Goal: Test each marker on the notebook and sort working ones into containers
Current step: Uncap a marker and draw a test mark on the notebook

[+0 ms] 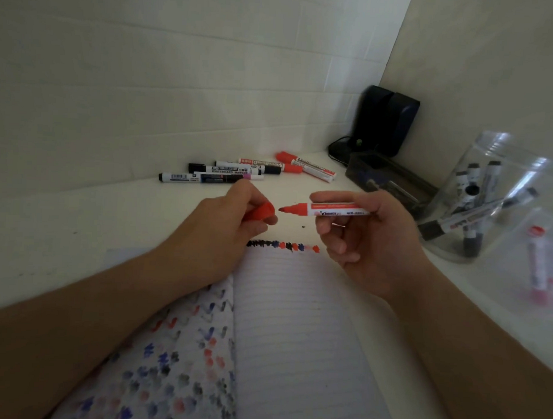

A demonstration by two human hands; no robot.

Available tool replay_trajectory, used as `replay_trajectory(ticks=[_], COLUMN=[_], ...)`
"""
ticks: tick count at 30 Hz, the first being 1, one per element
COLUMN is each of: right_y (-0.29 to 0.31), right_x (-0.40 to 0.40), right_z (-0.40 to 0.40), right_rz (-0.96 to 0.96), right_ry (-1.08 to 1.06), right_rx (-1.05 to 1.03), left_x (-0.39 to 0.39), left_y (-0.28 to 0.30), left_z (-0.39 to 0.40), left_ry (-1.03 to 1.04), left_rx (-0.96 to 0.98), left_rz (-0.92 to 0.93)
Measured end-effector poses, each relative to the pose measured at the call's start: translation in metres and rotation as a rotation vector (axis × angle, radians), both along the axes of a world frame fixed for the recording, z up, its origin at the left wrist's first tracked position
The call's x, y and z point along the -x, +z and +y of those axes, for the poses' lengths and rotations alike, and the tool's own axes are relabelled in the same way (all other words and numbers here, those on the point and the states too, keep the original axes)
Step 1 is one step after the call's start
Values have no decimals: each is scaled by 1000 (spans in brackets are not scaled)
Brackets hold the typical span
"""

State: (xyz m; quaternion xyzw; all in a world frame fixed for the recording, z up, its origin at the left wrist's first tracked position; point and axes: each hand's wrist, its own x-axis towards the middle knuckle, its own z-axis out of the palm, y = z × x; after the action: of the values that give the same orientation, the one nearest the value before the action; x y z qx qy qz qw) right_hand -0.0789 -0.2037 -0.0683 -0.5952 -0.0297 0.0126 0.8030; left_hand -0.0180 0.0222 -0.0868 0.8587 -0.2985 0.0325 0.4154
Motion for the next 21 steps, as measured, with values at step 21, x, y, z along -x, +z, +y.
replay_trajectory(ticks=[21], right_y=[-2], right_x=[3], right_z=[14], right_rz=[-73], right_ry=[-125], right_rx=[280], left_x=[-14], left_y=[-8], left_z=[4], left_ry=[-109], left_rx=[105], left_rz=[39])
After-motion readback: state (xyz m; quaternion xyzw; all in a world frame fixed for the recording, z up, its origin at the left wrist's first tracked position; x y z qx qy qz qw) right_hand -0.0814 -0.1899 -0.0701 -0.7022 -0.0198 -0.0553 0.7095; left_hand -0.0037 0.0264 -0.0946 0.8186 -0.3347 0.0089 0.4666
